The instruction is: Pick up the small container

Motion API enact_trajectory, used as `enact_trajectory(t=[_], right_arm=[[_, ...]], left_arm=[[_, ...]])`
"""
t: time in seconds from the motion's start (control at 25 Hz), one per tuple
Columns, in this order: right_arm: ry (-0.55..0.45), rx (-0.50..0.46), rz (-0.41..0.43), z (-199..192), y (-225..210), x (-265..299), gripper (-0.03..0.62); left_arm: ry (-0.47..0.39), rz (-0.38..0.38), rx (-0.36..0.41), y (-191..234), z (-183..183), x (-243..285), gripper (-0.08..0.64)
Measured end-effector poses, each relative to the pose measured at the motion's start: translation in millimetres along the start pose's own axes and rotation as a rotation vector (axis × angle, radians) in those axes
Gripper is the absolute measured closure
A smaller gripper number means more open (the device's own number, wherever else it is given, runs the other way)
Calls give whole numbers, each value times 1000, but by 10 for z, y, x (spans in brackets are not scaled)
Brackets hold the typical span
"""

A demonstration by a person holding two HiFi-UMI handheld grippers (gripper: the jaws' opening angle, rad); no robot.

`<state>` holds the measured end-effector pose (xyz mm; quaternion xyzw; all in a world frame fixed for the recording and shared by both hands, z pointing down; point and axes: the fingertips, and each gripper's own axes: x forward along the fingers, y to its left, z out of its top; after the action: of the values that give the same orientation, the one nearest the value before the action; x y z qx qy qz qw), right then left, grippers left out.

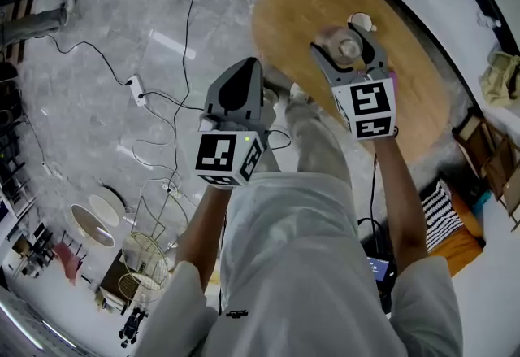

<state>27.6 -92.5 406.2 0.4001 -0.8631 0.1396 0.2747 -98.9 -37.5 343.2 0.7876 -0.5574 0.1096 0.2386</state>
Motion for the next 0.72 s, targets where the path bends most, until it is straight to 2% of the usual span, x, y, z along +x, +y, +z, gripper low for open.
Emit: enact_trajectory(t=[0.2,0.72], right_arm=[[-8,-10,-19,157,16,-225,255],[-51,-35,-20,398,101,-864,255]], left_arm=[[-29,11,-44,-29,135,-174,543],[-89,25,-5,-281,479,-514,543]])
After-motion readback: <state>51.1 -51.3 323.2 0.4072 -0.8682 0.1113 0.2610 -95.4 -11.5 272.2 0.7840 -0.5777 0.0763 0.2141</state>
